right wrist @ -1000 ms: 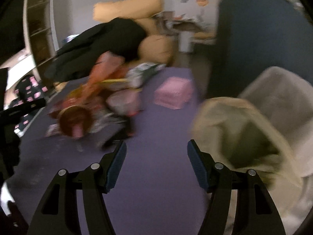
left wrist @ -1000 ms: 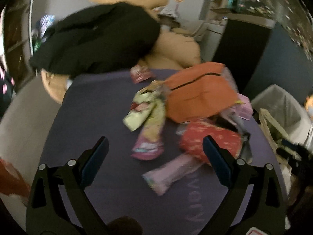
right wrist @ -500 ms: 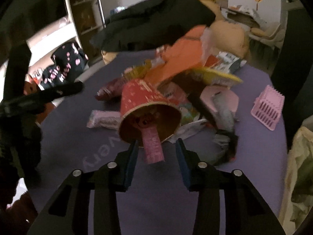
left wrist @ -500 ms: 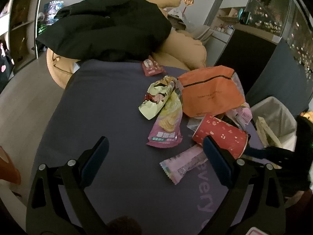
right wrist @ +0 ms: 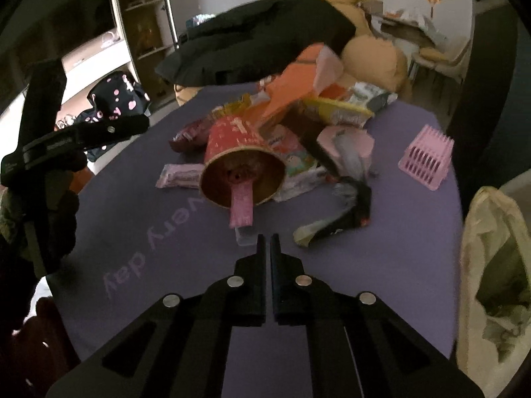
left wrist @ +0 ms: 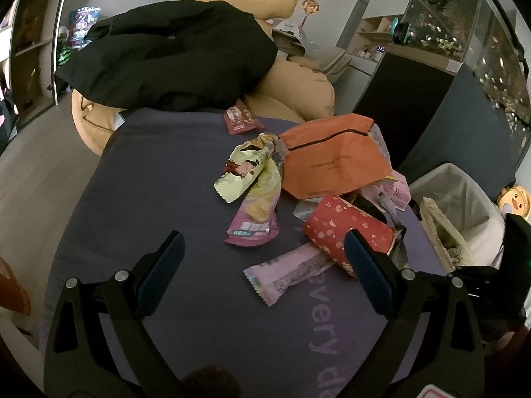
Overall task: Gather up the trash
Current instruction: 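Reach the right gripper to the pink lollipop card and grasp it, then lift the pink card with the right gripper while the left gripper reaches the red cup, then carry the red cup with the left gripper and drop it into the trash bag, then lower the pink card into the trash bag and open the right gripper, then grasp the cream potato chip bag with the left gripper while the right grasps a grey wrapper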
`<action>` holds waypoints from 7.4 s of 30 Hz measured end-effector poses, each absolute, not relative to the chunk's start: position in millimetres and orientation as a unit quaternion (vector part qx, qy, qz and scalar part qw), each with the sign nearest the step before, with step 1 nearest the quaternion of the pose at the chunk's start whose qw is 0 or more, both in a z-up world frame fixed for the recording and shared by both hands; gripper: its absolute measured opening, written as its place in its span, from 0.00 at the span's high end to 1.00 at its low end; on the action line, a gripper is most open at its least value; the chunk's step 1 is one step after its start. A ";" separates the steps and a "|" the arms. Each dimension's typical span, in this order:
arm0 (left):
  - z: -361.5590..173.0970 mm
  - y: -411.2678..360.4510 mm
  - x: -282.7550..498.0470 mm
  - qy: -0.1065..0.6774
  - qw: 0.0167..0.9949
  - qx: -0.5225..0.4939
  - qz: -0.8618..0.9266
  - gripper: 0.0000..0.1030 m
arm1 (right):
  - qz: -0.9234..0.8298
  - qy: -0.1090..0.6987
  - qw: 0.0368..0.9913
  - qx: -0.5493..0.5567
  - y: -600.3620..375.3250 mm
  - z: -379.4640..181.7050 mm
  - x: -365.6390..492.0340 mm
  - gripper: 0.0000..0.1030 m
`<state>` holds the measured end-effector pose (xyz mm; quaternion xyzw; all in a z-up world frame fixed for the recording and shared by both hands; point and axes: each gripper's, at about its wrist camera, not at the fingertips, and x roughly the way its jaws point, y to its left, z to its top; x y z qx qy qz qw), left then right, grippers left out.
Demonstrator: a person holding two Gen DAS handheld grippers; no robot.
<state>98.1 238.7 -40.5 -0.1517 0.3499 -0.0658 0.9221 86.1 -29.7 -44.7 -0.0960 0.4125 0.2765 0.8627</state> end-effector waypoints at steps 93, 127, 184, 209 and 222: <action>-49.1 134.6 96.9 0.374 0.919 -0.064 -0.111 0.22 | 0.202 0.397 0.891 -0.080 -124.9 -24.5 94.7 0.55; 83.2 18.1 129.9 0.309 0.917 -0.086 -0.236 0.96 | 0.086 0.227 0.968 -0.061 -253.0 90.4 51.4 0.55; -33.0 89.8 134.7 0.395 0.902 -0.095 -0.149 0.50 | 0.092 0.373 0.923 -0.010 -237.6 -10.1 130.3 0.45; -64.6 244.1 142.0 0.388 0.898 -0.179 -0.101 0.48 | 0.198 0.450 0.869 -0.059 -55.9 -63.4 172.9 0.61; -89.6 260.2 240.9 0.438 0.876 -0.185 -0.078 0.48 | 0.177 0.457 0.870 -0.052 -83.5 -62.1 153.0 0.69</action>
